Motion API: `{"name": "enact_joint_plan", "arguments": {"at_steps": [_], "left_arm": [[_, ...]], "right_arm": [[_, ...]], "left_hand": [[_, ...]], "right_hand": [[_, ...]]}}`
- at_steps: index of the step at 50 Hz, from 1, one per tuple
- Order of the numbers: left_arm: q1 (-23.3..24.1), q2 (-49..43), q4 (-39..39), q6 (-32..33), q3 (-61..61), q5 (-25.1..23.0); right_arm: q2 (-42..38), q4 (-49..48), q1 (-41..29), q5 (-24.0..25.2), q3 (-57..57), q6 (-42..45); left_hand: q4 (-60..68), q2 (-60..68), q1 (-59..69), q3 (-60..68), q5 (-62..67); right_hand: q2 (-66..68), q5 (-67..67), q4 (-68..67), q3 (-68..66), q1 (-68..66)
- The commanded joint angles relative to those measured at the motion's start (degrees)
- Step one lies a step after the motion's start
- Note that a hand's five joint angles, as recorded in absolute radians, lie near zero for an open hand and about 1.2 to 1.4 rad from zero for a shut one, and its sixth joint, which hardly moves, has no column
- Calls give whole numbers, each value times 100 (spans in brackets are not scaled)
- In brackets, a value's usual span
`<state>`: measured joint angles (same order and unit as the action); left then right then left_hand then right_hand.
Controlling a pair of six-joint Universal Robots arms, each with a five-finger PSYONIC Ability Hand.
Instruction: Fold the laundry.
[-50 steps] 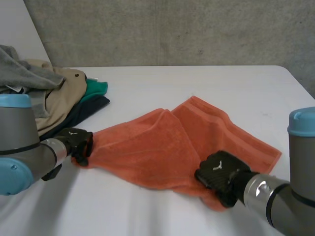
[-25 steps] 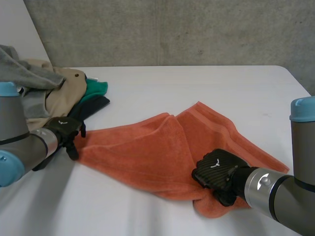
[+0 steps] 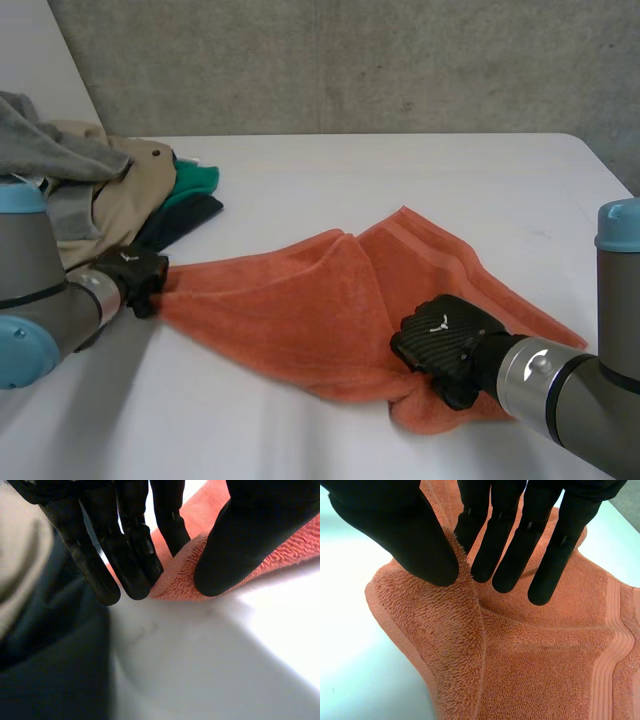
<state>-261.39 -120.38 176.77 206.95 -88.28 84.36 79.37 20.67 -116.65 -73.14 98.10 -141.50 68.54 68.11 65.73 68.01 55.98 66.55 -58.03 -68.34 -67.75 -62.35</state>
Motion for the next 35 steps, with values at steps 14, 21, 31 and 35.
{"name": "enact_joint_plan", "arguments": {"at_steps": [14,21,31,35], "left_arm": [[773,1175,1035,-208,1032,230],[1089,1851,833,-234,1261,98],[1581,2888,780,-181,954,-271],[1749,3266,780,-102,760,-429]], "right_arm": [[-695,-1,-263,-261,-1238,-403],[-1589,-211,415,-482,-3206,-1327],[-3638,-853,12,-411,-5080,-1328],[-4429,-1152,-182,-324,-5652,-1442]], "left_hand": [[1146,1189,1427,1199,1402],[1146,1189,1427,1199,1402],[1146,1189,1427,1199,1402],[1146,1189,1427,1199,1402]], "right_hand": [[-4510,4659,4689,4630,4091],[-5196,5345,5375,5316,4777],[-5655,5803,5834,5775,5235],[-5655,5803,5834,5775,5235]]}}
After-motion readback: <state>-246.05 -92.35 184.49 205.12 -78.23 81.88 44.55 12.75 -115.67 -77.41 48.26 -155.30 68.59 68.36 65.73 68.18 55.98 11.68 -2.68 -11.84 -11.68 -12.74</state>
